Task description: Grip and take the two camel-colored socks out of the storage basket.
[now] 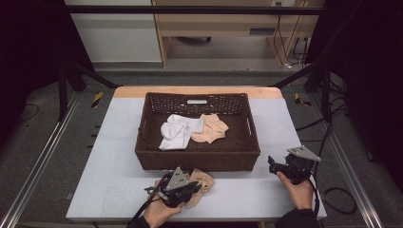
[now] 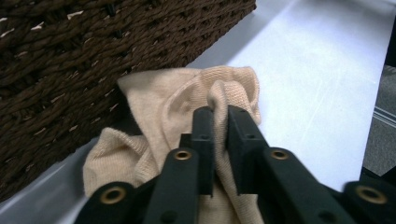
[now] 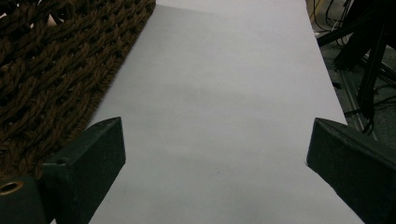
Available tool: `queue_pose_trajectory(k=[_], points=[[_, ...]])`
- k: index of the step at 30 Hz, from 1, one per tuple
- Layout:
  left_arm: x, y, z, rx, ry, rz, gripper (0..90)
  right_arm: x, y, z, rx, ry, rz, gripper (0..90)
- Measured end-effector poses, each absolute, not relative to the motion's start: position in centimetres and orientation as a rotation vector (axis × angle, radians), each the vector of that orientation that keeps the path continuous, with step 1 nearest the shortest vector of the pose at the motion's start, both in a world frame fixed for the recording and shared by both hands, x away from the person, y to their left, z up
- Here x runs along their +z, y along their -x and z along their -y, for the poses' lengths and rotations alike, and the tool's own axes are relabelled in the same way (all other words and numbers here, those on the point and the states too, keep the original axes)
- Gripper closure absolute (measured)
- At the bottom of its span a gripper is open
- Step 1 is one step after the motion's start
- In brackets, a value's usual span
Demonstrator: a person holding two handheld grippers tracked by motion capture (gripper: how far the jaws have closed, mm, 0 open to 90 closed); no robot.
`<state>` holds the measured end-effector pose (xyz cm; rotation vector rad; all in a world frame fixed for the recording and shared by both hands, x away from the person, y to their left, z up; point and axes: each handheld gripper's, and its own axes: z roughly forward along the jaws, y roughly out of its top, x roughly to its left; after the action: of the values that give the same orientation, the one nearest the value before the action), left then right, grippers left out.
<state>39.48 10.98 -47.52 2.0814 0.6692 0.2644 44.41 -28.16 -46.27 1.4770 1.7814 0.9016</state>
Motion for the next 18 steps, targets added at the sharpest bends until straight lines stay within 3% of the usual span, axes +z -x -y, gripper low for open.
queue_pose_trajectory(k=[8,18], points=[[-46.5,-38.8,-12.1,0.307,-2.014,-0.674,47.6,-46.2,-44.4,28.2,0.906,-1.478,-1.777,4.4],[-45.7,-39.2,-16.0,0.388,-1.953,-0.753,41.2,-46.2,-44.3,28.3,0.906,-1.477,-1.771,4.5]])
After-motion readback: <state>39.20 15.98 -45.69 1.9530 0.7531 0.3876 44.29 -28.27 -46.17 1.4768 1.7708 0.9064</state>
